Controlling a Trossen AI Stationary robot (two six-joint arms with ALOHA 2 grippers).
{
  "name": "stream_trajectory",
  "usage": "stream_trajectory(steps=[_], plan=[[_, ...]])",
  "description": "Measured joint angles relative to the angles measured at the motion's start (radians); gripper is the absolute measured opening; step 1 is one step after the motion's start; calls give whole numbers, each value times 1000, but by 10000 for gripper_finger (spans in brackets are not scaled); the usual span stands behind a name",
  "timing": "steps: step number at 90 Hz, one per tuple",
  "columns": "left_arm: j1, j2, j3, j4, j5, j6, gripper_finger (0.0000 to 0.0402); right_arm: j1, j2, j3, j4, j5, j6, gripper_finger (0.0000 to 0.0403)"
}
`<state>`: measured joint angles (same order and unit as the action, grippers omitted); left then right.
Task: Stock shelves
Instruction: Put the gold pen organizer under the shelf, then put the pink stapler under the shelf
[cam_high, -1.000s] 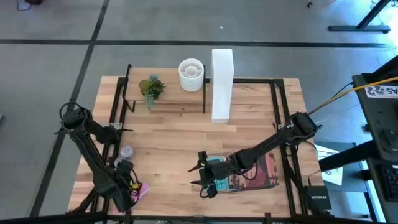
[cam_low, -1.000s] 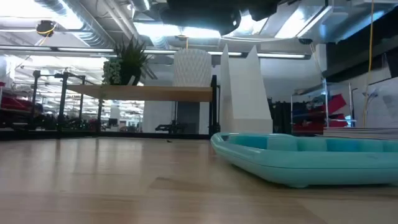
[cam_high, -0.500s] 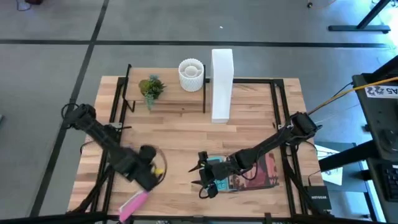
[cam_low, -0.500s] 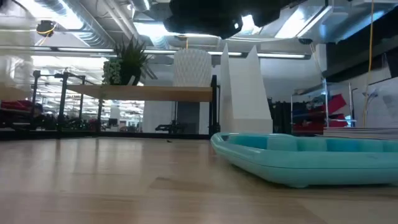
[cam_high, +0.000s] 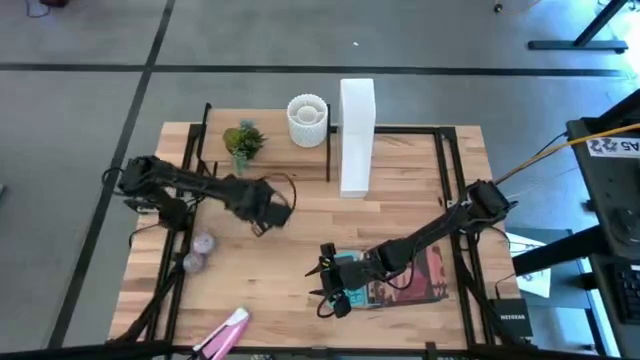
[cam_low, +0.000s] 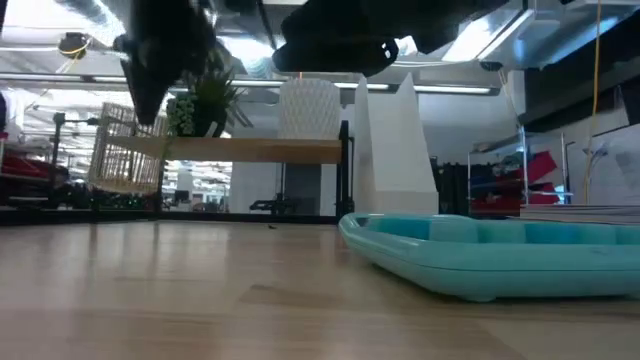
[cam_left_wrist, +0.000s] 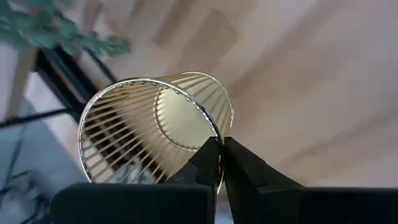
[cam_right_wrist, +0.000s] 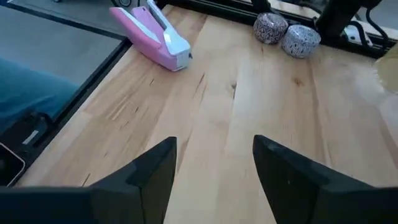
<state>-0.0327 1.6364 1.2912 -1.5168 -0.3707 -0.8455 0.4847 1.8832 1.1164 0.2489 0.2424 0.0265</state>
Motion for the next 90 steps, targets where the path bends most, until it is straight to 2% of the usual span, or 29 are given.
stream_trajectory(steps=[17, 34, 66, 90], plan=[[184, -28, -121, 169, 28, 154, 0, 6, 0, 0, -12, 0, 20, 198], [287, -95, -233, 256, 32, 167, 0, 21, 0, 0, -16, 0, 25, 198], [311, -175, -271, 306, 2, 162, 4, 20, 0, 0, -10, 2, 26, 198], [312, -183, -271, 287, -66, 154, 68, 20, 0, 0, -7, 3, 33, 198]])
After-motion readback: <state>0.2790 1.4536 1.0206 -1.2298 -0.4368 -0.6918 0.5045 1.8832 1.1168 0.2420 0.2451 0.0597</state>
